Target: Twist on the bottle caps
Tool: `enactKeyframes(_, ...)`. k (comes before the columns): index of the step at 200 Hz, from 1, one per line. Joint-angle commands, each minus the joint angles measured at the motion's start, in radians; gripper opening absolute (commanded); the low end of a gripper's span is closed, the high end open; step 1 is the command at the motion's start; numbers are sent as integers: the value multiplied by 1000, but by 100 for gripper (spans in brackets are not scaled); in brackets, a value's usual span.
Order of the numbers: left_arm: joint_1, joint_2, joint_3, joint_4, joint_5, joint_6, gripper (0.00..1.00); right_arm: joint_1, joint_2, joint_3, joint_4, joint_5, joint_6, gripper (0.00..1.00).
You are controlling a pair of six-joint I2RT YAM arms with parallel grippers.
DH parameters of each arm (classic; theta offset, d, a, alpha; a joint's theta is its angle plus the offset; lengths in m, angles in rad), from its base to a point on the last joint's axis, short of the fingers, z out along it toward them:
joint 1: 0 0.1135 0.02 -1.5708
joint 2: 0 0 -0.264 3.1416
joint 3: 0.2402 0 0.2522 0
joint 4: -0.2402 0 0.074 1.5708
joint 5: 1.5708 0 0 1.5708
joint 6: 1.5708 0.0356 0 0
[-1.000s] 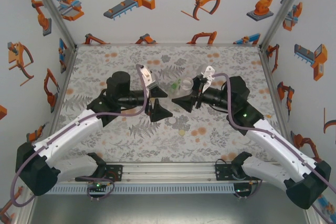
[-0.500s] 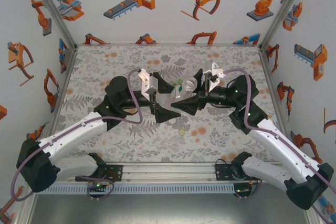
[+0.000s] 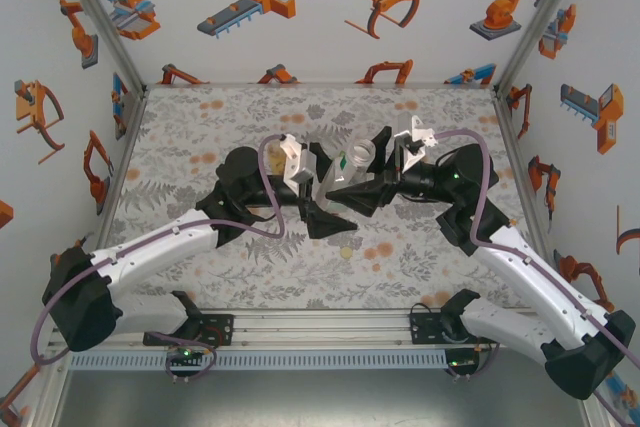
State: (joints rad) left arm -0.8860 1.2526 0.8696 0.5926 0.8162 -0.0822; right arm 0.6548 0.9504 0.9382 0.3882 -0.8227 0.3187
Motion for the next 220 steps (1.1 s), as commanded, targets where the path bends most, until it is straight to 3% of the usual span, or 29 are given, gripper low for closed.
enactKeyframes(1, -8, -5, 37, 74, 22, -28, 84, -4, -3, 7, 49, -10, 16, 27)
enactKeyframes(17, -8, -9, 35, 89, 17, -37, 78, -4, -4, 6, 49, -10, 13, 27)
enactKeyframes(65, -8, -17, 42, 131, 8, -67, 79, -4, 4, 5, 58, -13, 17, 26)
enactKeyframes(181, -8, -14, 44, 125, 8, -79, 49, -3, -3, -15, 64, -10, 16, 26)
enactKeyframes(201, -7, -21, 43, 108, 1, -71, 45, -3, -8, -17, 63, 1, 15, 36)
enactKeyframes(220, -5, -34, 40, 87, -15, -68, 42, -4, -23, -13, 31, 19, -11, 55)
